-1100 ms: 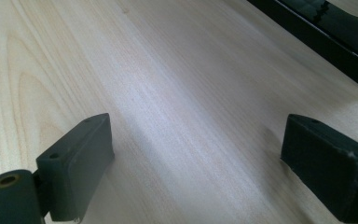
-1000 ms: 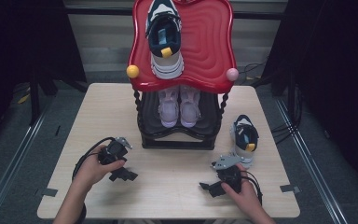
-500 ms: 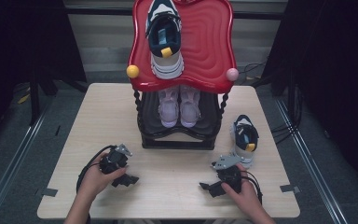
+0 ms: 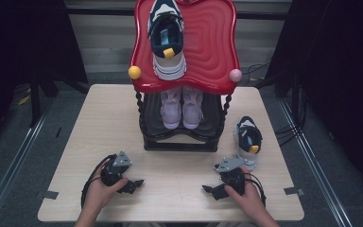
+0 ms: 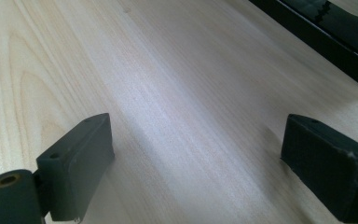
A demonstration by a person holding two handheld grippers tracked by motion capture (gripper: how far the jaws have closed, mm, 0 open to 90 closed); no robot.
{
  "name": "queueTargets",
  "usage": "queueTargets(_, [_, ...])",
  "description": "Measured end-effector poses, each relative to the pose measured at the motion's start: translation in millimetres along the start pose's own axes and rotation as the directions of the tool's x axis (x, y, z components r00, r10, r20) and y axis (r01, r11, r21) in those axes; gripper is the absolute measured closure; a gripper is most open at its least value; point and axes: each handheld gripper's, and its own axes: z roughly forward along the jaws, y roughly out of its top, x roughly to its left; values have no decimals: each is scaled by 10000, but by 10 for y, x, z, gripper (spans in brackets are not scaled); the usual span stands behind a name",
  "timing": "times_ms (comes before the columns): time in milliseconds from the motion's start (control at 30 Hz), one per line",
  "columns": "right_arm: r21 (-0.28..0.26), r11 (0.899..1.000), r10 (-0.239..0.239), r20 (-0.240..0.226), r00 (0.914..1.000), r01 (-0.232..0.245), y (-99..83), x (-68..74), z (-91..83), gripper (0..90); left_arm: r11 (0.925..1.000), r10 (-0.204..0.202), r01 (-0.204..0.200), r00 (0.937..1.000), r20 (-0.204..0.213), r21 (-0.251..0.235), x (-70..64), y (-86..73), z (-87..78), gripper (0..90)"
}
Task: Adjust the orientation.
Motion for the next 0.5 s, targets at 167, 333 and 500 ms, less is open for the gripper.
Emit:
queueTargets(167, [-5,10000,2,13,10000,-2,-3,3,-3,85,9985,7,-5,10000,30,-543,-10,-68,11,71])
queueTargets(333, [-8,10000,12,12,10000,-12,-12,9,-14,87,9977,60,-59,10000,12,-680,-21,-92,24,25])
queueTargets(500, [311,9995,12,-81,10000,-10,-3,11,-57,120,9977,35,-33,10000,20,-682,-25,-92,25,21])
